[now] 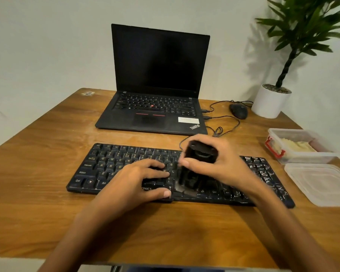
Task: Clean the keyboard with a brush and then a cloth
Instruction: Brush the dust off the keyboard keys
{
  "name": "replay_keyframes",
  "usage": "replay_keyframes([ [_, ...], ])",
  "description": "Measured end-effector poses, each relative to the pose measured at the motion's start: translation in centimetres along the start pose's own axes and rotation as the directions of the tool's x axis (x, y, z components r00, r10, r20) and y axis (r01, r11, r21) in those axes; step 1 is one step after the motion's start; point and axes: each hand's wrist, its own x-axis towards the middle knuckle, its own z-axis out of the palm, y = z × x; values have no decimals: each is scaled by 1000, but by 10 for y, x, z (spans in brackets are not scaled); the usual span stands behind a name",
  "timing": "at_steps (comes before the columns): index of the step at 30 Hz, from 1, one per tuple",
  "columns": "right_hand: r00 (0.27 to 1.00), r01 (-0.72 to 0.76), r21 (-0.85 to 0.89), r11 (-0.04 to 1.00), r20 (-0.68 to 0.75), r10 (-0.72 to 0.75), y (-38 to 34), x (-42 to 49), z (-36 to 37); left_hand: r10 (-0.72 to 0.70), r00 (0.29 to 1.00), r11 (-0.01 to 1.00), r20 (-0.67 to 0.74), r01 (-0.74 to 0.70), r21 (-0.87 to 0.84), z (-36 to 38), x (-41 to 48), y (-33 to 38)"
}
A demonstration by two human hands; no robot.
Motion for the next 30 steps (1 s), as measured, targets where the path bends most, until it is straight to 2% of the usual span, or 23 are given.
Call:
replay_keyframes([
  [3, 994, -107, -27, 994, -4, 107, 7, -14, -29, 2, 1000, 1000, -4, -2, -13, 0, 0, -1],
  [5, 992, -122, -34, 992, -27, 121, 9, -20, -41, 0, 1000, 1000, 0, 0, -1, -1, 0, -1],
  [10, 997, -27, 32, 999, -77, 30, 2, -11, -30, 61, 998, 994, -27, -59, 97, 1, 16, 12],
  [13, 999, -17, -53, 998, -38, 15, 7, 1, -16, 59, 998, 991, 33, -62, 119, 6, 23, 17],
  [17, 985, 24, -112, 993, -166, -43, 11, 14, -24, 34, 998, 989, 48, -40, 142, 12, 21, 12],
  [19, 993, 46, -71, 996, -104, -54, 11, 14, -24, 32, 999, 990, 43, -38, 133, 13, 21, 11],
  [21, 1000, 7, -86, 996, -23, -9, 12, 14, -19, 34, 999, 991, 39, -39, 128, 14, 21, 10],
  [23, 995, -27, -141, 990, -98, 13, 19, 17, -20, 36, 999, 990, 38, -41, 135, 14, 21, 10],
  [25, 988, 7, -162, 987, -151, -32, 17, 19, -22, 36, 999, 990, 34, -40, 136, 14, 20, 11],
  [28, 1000, 11, -101, 995, 13, -10, 12, 17, -15, 43, 999, 990, 31, -47, 132, 14, 20, 11],
  [30, 999, -48, -116, 992, -24, 46, 15, 20, -14, 46, 999, 990, 29, -49, 129, 13, 20, 12],
])
